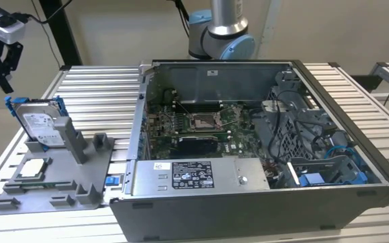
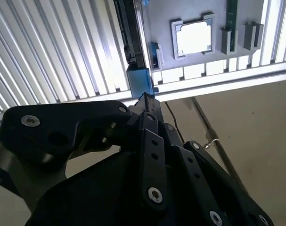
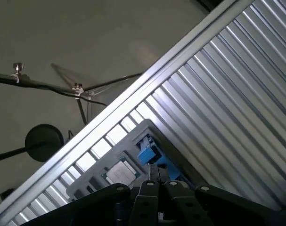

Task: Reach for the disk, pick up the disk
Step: 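Pick up the disk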

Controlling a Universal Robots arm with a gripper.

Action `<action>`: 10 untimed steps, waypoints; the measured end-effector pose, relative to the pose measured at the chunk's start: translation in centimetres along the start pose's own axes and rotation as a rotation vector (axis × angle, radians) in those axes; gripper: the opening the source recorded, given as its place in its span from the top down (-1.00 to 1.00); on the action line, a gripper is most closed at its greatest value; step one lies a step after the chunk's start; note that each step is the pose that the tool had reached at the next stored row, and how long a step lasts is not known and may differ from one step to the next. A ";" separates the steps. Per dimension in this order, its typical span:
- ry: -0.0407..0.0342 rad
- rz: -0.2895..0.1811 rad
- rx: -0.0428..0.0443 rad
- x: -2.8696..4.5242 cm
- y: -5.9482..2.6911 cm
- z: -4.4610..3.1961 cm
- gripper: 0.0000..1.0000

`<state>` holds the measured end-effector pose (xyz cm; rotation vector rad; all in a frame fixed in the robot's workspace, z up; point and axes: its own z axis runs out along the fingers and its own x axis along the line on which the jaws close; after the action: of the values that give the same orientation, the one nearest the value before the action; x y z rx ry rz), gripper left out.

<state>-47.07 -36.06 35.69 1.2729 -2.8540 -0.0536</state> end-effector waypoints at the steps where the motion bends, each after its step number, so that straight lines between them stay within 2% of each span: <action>1: 0.0007 -0.016 0.0001 0.00 0.00 0.00 1.00; 10: 0.0073 -0.179 0.0005 0.00 0.00 0.00 1.00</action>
<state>-47.07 -36.06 35.70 1.5216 -2.7258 -0.0502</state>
